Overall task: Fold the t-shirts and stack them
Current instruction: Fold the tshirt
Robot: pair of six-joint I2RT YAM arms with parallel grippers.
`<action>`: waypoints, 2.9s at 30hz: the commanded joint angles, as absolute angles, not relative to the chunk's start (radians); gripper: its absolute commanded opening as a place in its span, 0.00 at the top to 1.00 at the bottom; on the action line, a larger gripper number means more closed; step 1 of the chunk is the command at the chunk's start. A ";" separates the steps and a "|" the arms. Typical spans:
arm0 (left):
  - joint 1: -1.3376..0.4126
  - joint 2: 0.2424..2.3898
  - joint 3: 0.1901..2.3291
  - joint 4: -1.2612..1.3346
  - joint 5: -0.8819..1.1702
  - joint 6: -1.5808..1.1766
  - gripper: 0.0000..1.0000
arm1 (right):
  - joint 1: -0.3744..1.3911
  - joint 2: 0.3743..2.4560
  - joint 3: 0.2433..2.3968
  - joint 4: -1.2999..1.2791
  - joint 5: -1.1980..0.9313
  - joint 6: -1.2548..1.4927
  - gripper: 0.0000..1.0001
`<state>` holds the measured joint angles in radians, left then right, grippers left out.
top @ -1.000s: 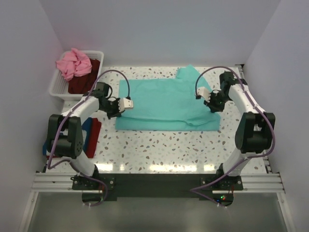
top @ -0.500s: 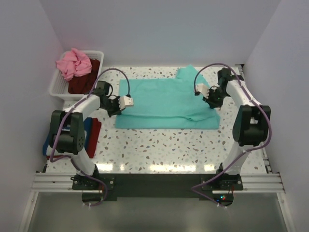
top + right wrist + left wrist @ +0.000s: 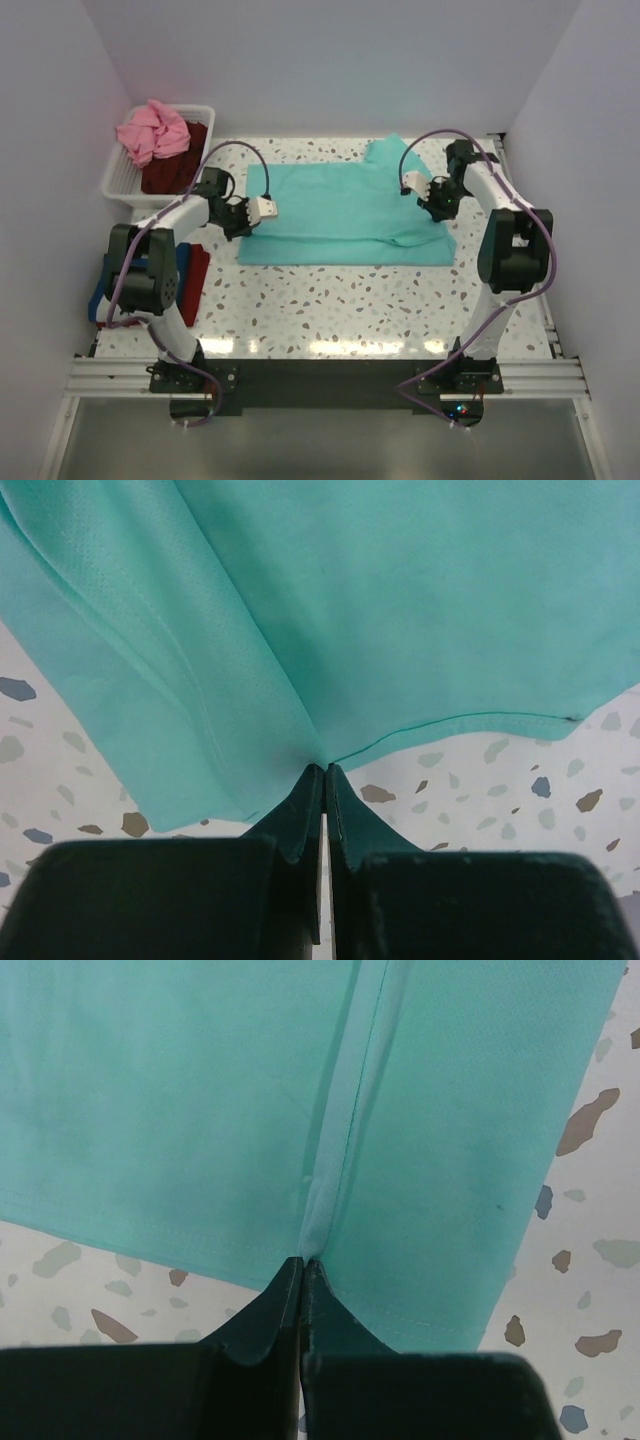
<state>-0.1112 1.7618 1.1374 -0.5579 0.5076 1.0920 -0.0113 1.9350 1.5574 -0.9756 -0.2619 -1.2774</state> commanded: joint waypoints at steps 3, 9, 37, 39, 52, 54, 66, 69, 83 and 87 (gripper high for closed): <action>-0.100 1.778 1.181 -0.518 0.514 1.077 1.00 | -0.008 1.953 1.614 -0.959 -0.242 -1.272 1.00; -0.100 1.802 1.224 -0.549 0.522 1.077 1.00 | -0.008 1.963 1.629 -0.962 -0.235 -1.279 1.00; -0.002 1.800 1.272 -0.593 0.537 0.815 0.51 | -0.095 2.039 1.865 -1.136 -0.299 -1.034 0.58; 0.030 1.780 1.261 -0.621 0.590 0.761 0.41 | -0.124 2.051 1.905 -1.251 -0.348 -0.979 0.54; 0.051 1.785 1.137 -0.560 0.641 0.462 0.30 | -0.172 1.970 1.513 -1.054 -0.364 -0.638 0.53; 0.051 1.802 1.138 -0.561 0.623 0.453 0.30 | -0.172 1.982 1.484 -1.011 -0.359 -0.618 0.53; 0.049 1.896 1.112 -0.612 0.614 0.440 0.45 | -0.172 2.025 1.431 -0.956 -0.308 -0.607 0.61; 0.049 1.898 1.108 -0.623 0.615 0.443 0.60 | -0.172 2.011 1.414 -0.973 -0.310 -0.621 0.71; 0.049 1.786 1.058 -0.710 0.528 0.483 0.96 | -0.172 1.852 1.298 -1.068 -0.224 -0.670 0.96; 0.051 1.708 1.098 -0.684 0.569 0.502 0.68 | -0.184 1.824 1.350 -1.107 -0.274 -0.649 0.57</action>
